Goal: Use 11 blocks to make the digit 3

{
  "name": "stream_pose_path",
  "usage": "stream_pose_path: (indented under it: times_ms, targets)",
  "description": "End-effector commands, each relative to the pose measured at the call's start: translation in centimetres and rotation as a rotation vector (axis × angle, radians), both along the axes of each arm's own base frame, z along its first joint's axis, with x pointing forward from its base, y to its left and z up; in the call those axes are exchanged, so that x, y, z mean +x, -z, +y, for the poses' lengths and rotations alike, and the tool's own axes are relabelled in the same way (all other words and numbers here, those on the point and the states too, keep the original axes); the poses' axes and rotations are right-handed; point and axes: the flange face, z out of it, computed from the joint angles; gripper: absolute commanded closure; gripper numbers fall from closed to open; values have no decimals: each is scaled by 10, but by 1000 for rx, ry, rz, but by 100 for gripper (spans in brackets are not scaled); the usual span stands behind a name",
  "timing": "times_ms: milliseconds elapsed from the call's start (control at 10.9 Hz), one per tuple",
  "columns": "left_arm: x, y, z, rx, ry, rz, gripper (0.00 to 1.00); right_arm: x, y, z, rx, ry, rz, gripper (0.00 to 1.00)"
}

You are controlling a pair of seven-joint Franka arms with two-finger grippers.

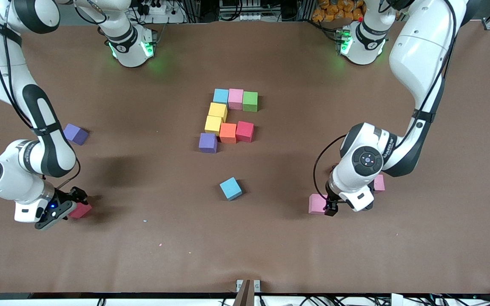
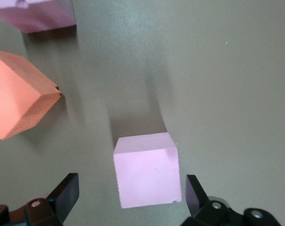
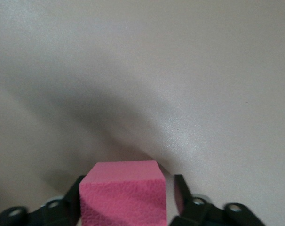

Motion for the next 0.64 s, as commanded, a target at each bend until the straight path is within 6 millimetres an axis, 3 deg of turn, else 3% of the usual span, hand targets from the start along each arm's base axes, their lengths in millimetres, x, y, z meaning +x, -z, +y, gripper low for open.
stream_pose_path:
  times_ms: [0,92,276,552]
  targets:
    - [10,14,-3,-10,-37,0,0,4,-3,7,77,55,-7,79]
    - [9,21,-4,-9,-35,8,0,4,-3,13,93,62,5,87]
    - [9,29,-5,-16,-37,7,0,1,-6,29,113,117,48,89]
    - [16,37,-4,-40,-46,-28,0,-12,-15,73,127,239,128,88]
